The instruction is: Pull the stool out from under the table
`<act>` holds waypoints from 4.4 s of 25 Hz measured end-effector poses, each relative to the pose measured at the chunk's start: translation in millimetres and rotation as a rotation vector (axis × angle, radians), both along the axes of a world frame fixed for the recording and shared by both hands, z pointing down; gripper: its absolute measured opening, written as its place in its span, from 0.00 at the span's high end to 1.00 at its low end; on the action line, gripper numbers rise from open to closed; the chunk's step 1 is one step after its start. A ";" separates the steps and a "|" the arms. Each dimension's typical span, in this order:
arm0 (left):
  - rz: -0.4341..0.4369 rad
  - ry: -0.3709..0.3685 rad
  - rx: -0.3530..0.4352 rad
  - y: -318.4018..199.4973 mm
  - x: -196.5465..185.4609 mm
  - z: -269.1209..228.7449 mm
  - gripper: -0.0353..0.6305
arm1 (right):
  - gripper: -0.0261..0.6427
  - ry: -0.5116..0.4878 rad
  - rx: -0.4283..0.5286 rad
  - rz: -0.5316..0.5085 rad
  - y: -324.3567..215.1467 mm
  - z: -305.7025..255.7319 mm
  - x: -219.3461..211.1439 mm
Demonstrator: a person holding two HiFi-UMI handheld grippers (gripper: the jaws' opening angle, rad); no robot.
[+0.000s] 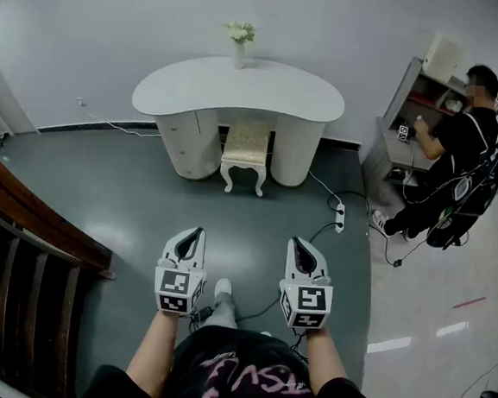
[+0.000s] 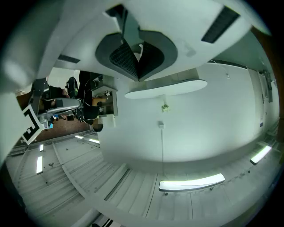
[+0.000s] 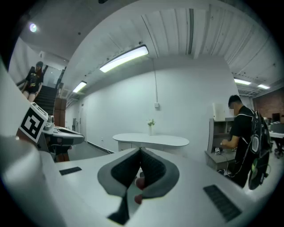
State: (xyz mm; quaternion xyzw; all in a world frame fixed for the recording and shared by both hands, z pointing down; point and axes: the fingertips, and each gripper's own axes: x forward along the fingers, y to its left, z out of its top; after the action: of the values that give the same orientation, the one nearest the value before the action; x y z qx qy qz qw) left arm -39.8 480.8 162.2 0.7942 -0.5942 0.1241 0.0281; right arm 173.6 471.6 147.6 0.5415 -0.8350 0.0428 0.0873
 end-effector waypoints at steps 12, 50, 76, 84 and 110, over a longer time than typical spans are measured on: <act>0.002 -0.014 -0.006 -6.4 -7.5 0.1 0.93 | 0.87 -0.003 -0.009 -0.006 -8.8 3.0 -11.2; 0.124 0.055 -0.202 -191.7 -105.6 70.1 0.93 | 0.87 0.145 -0.127 0.068 -191.5 44.4 -108.3; 0.119 -0.032 -0.325 -347.2 -43.2 113.7 0.93 | 0.87 0.058 -0.216 0.046 -373.0 101.2 -38.9; 0.078 -0.033 -0.370 -372.4 -35.6 132.7 0.93 | 0.87 0.075 -0.252 -0.029 -408.1 124.9 -33.4; 0.026 0.028 -0.437 -471.1 -94.0 213.9 0.93 | 0.87 0.123 -0.361 -0.023 -494.8 206.2 -70.6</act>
State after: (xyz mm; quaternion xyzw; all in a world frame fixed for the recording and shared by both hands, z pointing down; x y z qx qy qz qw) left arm -133.8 9.7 376.1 0.7785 -0.5423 0.2395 0.2060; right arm 103.0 -23.2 353.8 0.5091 -0.8130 0.1577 0.2345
